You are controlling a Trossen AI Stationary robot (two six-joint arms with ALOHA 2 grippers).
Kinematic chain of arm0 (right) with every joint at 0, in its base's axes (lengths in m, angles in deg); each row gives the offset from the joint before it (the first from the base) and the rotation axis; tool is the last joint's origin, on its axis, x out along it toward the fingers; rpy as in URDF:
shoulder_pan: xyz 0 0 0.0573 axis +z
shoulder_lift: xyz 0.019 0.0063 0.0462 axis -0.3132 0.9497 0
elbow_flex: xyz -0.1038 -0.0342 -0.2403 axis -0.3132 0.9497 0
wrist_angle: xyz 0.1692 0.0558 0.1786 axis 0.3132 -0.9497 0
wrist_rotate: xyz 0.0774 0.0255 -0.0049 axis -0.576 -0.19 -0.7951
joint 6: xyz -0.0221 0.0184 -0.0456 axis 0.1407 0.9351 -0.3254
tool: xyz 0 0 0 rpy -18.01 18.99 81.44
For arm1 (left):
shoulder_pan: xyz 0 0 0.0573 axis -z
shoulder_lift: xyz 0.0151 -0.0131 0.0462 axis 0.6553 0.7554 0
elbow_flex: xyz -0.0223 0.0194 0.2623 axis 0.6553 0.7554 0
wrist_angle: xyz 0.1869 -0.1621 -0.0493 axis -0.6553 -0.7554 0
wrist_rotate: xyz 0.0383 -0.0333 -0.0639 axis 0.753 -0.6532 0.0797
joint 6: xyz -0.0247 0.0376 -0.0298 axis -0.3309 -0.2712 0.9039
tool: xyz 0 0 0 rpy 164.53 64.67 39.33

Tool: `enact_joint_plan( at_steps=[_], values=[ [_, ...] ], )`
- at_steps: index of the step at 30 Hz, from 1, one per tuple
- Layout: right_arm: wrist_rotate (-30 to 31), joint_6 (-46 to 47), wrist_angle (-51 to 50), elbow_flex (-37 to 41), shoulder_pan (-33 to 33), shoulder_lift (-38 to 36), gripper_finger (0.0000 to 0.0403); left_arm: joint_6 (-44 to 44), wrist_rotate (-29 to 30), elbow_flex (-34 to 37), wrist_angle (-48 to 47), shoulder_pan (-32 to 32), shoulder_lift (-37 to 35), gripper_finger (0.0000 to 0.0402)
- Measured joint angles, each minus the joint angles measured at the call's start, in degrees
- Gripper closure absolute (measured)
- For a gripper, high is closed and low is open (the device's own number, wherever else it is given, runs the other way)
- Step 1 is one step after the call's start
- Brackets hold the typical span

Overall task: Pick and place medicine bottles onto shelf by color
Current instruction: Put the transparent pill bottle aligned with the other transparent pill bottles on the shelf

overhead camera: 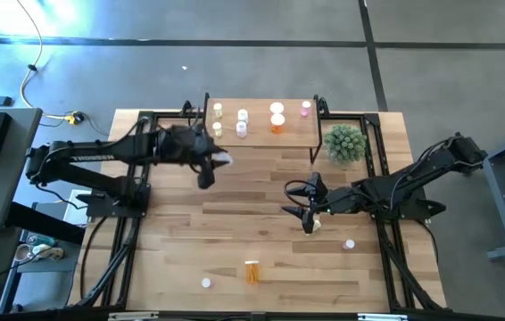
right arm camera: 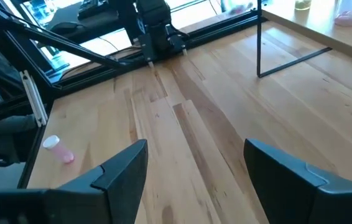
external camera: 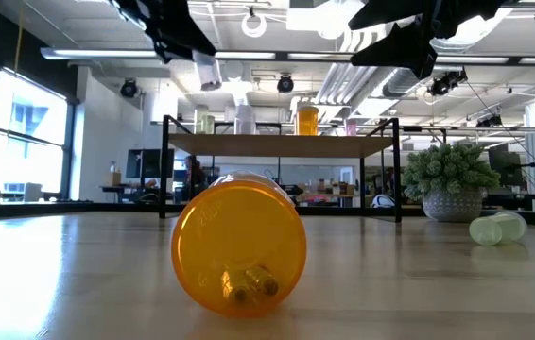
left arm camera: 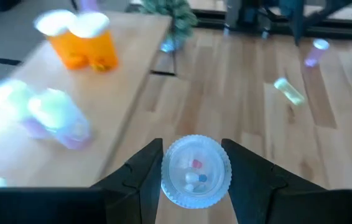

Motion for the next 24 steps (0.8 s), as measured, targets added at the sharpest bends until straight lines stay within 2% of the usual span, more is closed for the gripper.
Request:
enact_joint_plan(
  at_steps=[5, 12, 17, 24],
  values=[
    [2.6, 0.0, -0.7, 0.0, 0.0, 0.0, 0.0146, -3.0, -0.6, -4.6, -2.1, -4.2, 0.0, 0.026],
    [3.0, -3.0, -1.5, 0.0, 0.0, 0.0, 0.0146, -7.1, -0.6, -10.9, -5.0, -8.4, 1.9, 0.0261],
    [3.0, -8.8, -0.6, 0.0, -1.7, 0.0, 0.0146, -9.4, -0.7, -17.4, -7.4, -11.0, 6.2, 0.0261],
    [3.1, -9.1, -2.6, 0.0, -6.0, 0.0, 0.0146, -10.8, -0.6, -23.5, -12.3, -13.3, 13.6, 0.0261]
  ],
)
